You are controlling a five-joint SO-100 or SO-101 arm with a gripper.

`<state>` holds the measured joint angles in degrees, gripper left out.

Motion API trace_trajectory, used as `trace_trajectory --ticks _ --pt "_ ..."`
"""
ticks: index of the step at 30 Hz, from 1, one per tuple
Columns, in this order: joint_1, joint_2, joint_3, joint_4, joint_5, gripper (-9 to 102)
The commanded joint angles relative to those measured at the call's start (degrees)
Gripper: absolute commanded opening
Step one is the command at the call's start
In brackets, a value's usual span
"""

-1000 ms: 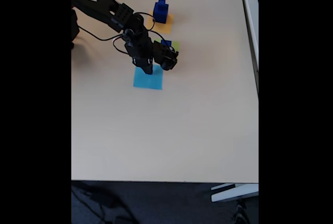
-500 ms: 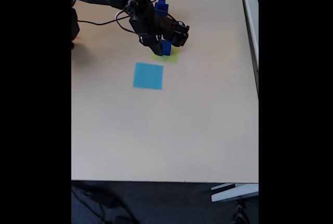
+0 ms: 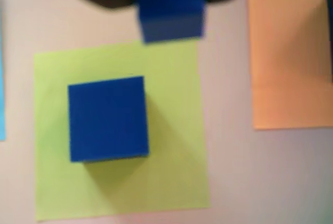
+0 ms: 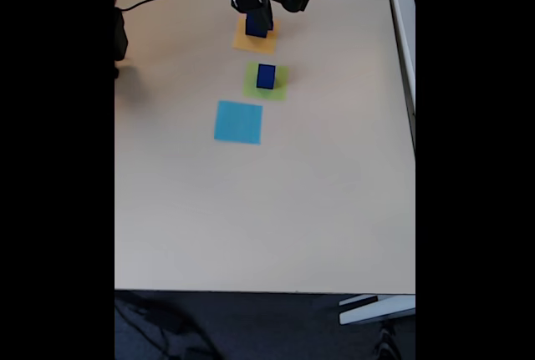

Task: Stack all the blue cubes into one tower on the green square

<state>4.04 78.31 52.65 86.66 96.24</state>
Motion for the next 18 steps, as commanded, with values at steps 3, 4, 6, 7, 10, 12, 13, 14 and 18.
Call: trace_trajectory --ticks 3,4,6,7,10,12,13,14,18 --pt "-4.22 -0.88 -4.04 0.35 4.92 4" --pt "-4.92 -1.41 -4.39 0.35 5.45 4" --pt "-6.24 -2.11 -5.01 0.62 7.12 4" --pt "-6.86 -2.46 -5.36 0.62 7.73 4" --pt "-8.53 -3.25 -5.89 1.14 9.23 4" --pt "-9.58 -3.69 -5.98 1.41 9.58 4" --pt "-10.11 -3.87 -6.06 1.49 9.84 4" --pt "-10.63 -4.04 -6.15 1.58 10.11 4" --pt "-12.92 -4.66 -6.06 1.14 11.16 4"
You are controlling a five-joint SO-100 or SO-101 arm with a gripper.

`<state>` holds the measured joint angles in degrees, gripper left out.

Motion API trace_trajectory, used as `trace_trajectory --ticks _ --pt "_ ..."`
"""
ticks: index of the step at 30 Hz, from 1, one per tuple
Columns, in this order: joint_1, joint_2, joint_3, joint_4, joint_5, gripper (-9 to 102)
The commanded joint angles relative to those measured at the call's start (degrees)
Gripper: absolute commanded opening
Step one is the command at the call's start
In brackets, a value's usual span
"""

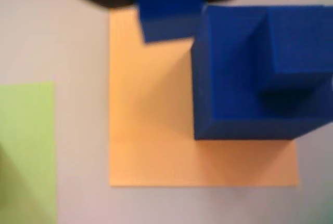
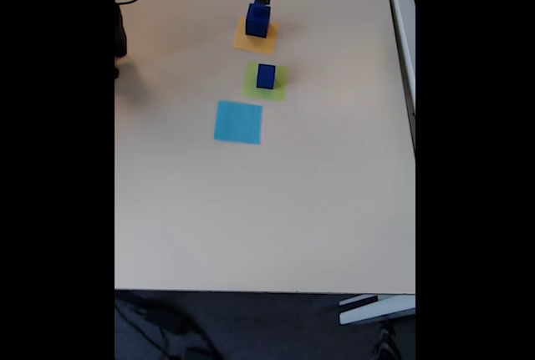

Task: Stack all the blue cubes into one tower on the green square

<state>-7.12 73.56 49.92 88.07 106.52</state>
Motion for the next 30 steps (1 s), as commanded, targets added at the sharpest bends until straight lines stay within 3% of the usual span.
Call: trace_trajectory --ticks 1,11,30 --pt "-2.46 -0.09 -3.34 -0.26 1.41 4" --pt "-7.91 -2.64 -1.93 -1.76 7.82 4" --pt "-7.91 -5.80 1.41 -6.33 5.45 4"
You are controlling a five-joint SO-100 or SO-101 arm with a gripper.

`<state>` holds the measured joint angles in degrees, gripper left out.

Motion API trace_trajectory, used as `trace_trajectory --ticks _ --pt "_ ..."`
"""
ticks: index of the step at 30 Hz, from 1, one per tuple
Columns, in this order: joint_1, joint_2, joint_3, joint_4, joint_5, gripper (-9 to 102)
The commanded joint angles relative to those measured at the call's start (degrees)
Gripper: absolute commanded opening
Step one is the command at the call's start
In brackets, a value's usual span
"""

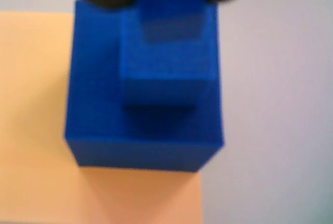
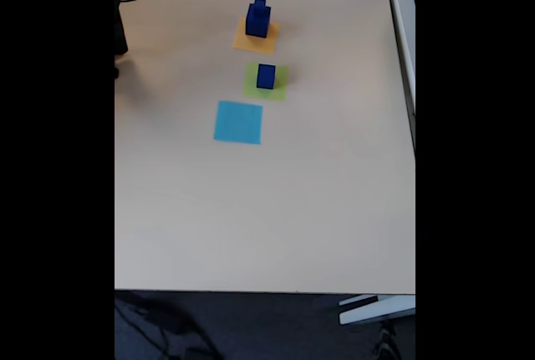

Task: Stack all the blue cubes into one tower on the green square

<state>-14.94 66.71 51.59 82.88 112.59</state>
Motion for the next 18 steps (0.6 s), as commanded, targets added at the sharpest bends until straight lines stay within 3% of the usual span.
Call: trace_trajectory --ticks 1,18 --pt "-0.09 1.14 -0.09 -1.05 -0.62 4" --pt "-1.32 0.26 1.93 -1.76 1.23 4"
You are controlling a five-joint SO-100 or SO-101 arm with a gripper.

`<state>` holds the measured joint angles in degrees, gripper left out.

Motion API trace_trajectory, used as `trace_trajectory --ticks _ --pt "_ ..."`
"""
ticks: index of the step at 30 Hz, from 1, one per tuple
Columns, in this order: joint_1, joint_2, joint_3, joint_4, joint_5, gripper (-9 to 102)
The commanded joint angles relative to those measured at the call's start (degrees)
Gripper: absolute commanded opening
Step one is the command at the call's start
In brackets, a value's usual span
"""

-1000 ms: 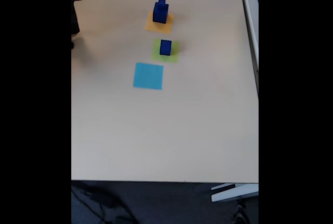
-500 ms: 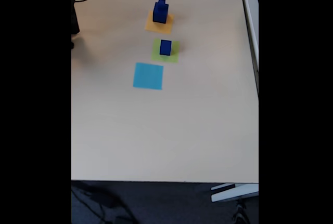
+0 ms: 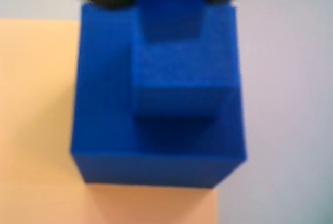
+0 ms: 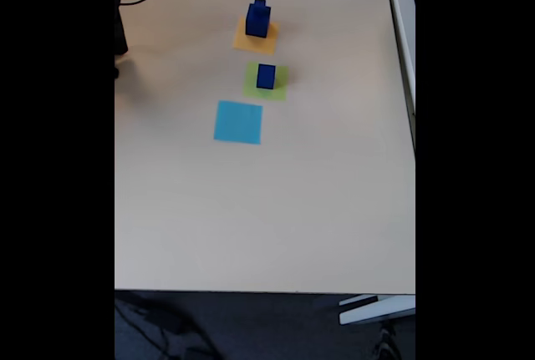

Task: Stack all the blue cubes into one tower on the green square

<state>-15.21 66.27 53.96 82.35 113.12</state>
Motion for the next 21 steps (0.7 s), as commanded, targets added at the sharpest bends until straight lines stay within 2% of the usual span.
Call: trace_trajectory --ticks 1,21 --pt "-1.23 0.44 -0.44 -1.41 0.88 4" --pt "-1.23 -0.35 0.70 -2.37 0.35 4"
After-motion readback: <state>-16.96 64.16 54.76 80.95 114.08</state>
